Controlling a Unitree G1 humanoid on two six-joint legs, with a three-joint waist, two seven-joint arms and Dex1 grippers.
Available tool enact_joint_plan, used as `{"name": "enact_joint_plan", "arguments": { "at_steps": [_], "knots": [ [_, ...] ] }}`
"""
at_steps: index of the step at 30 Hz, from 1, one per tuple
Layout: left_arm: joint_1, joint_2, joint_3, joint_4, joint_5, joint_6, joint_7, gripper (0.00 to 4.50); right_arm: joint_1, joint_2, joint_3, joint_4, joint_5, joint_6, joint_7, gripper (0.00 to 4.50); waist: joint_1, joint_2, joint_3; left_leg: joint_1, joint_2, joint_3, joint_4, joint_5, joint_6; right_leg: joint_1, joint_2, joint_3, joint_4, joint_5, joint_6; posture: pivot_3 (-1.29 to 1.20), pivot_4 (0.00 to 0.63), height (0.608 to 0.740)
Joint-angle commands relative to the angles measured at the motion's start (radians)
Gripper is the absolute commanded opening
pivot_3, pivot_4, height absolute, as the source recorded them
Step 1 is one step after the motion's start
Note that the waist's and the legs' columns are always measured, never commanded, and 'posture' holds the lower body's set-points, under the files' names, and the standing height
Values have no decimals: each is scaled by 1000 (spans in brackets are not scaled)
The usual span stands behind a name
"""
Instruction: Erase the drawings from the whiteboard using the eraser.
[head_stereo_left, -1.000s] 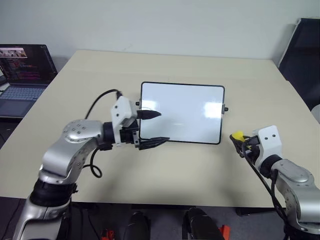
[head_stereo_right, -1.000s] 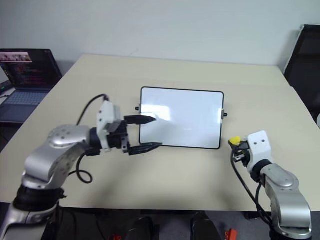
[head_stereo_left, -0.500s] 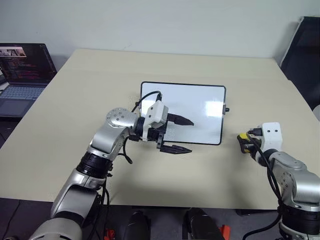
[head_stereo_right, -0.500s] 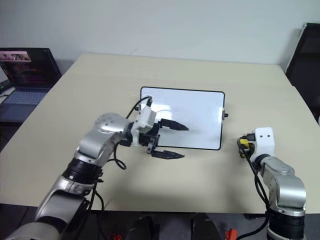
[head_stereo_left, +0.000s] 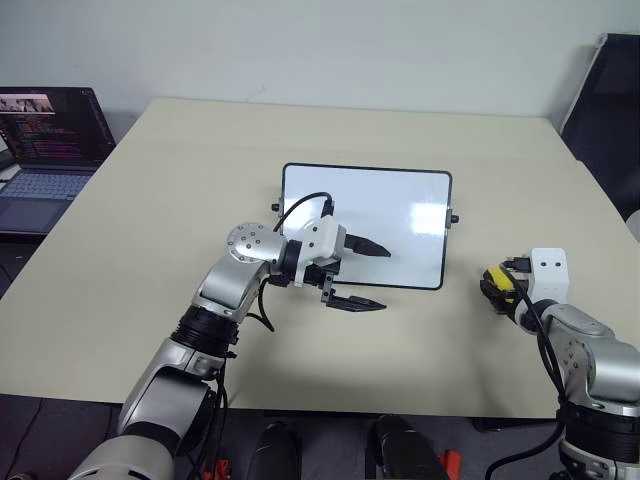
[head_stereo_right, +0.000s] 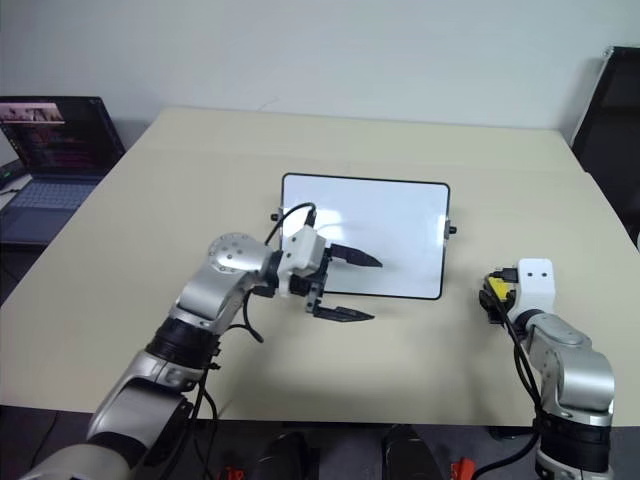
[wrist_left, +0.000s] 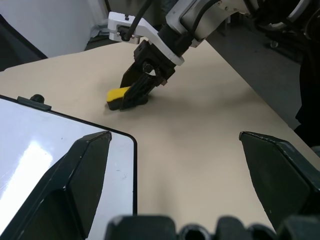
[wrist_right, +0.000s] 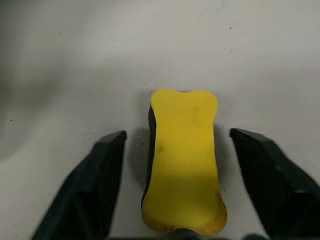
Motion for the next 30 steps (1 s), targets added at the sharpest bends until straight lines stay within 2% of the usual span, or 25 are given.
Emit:
{"name": "enact_joint_plan", "arguments": {
  "at_steps": [1, 5, 9, 12, 14, 19, 22, 25, 27, 30],
  "knots": [
    [-7, -4, 18, -19, -5, -8, 7, 4500, -16, -15, -27, -21, 14, -34, -7, 4459, 0, 0, 0, 0, 0, 0, 0, 0, 0, 0, 0, 0, 0, 0, 0, 0, 150, 740],
    [8, 5, 48, -53, -39, 46, 33, 4500, 7, -10, -87, -126, 44, -48, -11, 4459, 0, 1, 1, 0, 0, 0, 0, 0, 0, 0, 0, 0, 0, 0, 0, 0, 150, 740],
    [63, 25, 108, -120, -74, 129, 109, 4500, 100, 9, -112, -283, 73, -82, -6, 4459, 0, 2, 1, 0, 0, -2, -1, 0, 0, 0, 1, -1, 0, 0, 0, 0, 150, 740],
    [150, 35, 173, -210, -80, 186, 223, 4500, 222, 17, -38, -368, 15, -270, -9, 4459, -1, 2, 0, 0, 0, -2, -2, 0, 0, 0, 1, -1, 0, -1, 0, 0, 150, 740],
    [233, 36, 236, -284, -80, 227, 333, 4500, 308, 52, 17, -380, -36, -461, -22, 4459, -2, 3, 0, 0, 0, -2, -2, 0, 0, 0, 1, -1, 0, -1, 1, 0, 150, 740],
    [493, -46, 455, -488, -24, 231, 714, 4500, 485, 174, 142, -340, -5, -765, 40, 4459, -4, 3, 0, 1, 1, -1, 0, 0, 0, 0, 0, 0, 1, -1, 0, 0, 150, 740],
    [648, -84, 469, -577, 121, 150, 877, 4500, 543, 211, 122, -264, 18, -878, 61, 4459, 0, 2, -1, 2, 0, 0, 1, 0, 0, 2, -1, 1, 0, -2, -5, 0, 150, 740],
    [744, -151, 509, -585, 196, 170, 1057, 4500, 598, 239, 99, -199, 25, -961, 45, 4459, 18, 0, -2, 2, 0, 1, 3, 0, 0, 1, -2, 0, -1, -1, -6, 0, 150, 740],
    [819, -201, 559, -564, 234, 216, 1172, 4500, 644, 280, 89, -179, 27, -989, 10, 4459, 21, 0, -4, 4, 0, 1, 3, 0, 0, -1, -2, 0, -2, -1, -7, 0, 150, 740],
    [858, -244, 563, -567, 242, 259, 1232, 4500, 671, 289, 62, -139, 46, -1007, 9, 4459, 21, -1, -4, 6, 0, 1, 3, 0, -1, -1, -2, 1, -2, -1, -7, 0, 150, 740]
  ]
}}
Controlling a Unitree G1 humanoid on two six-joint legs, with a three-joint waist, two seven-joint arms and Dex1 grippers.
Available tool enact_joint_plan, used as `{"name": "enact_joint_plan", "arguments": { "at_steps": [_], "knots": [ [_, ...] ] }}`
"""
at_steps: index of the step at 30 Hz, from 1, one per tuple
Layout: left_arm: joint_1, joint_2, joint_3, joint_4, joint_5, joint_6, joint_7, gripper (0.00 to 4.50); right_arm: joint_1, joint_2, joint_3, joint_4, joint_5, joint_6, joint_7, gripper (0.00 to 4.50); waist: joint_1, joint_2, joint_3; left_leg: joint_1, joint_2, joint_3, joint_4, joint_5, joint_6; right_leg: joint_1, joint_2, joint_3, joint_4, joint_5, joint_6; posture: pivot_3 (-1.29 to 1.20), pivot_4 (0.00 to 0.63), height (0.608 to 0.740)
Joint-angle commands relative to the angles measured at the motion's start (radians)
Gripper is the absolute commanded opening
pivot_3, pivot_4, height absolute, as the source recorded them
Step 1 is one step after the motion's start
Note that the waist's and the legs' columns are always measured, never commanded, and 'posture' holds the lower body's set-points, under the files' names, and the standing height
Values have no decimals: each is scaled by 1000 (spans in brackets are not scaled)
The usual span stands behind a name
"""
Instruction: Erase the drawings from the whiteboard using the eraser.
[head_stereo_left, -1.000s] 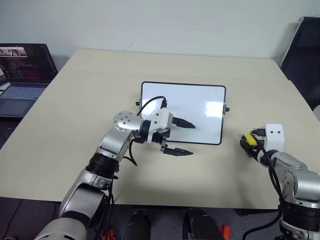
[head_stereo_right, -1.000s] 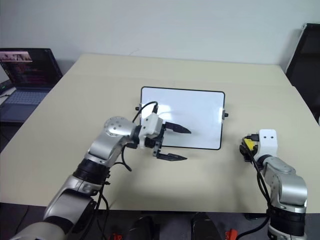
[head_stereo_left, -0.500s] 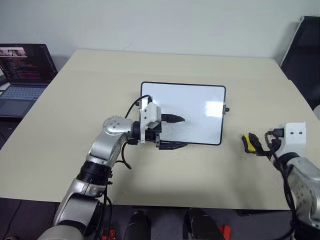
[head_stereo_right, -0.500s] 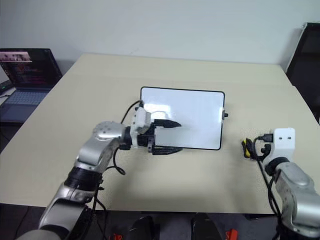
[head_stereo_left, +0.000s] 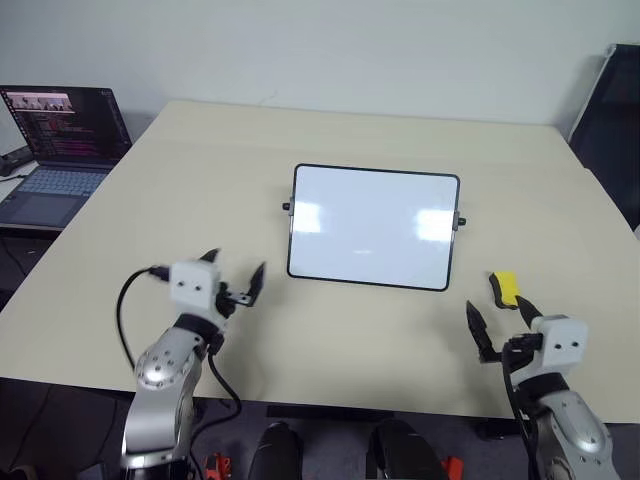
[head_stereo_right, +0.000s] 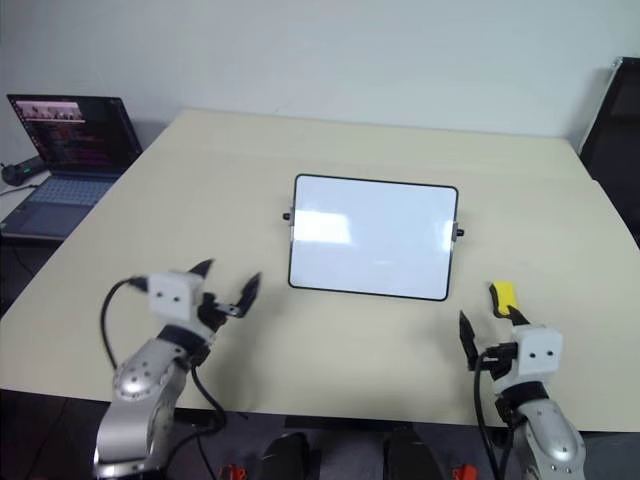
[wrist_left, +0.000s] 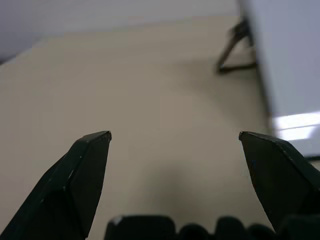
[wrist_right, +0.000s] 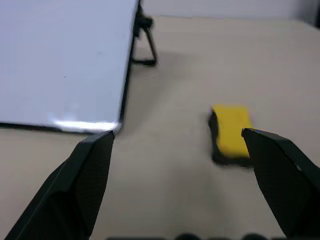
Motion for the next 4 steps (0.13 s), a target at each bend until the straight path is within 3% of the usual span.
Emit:
{"name": "enact_joint_plan", "arguments": {
  "at_steps": [1, 4],
  "knots": [
    [10, -23, 7, -25, 14, 31, 67, 4500, 15, -4, -53, 22, 32, -48, -12, 4459, 1, -1, 1, 0, 0, 0, 0, -1, -1, 0, 0, 0, -1, 0, 0, 0, 150, 740],
    [-6, -21, -16, -24, 15, 31, 71, 4500, 8, -16, -78, 50, 51, -51, -16, 4459, 2, -1, 0, -1, -1, 0, 0, -4, -6, 0, -2, 0, -4, 0, 0, 0, 150, 740]
  ]
}}
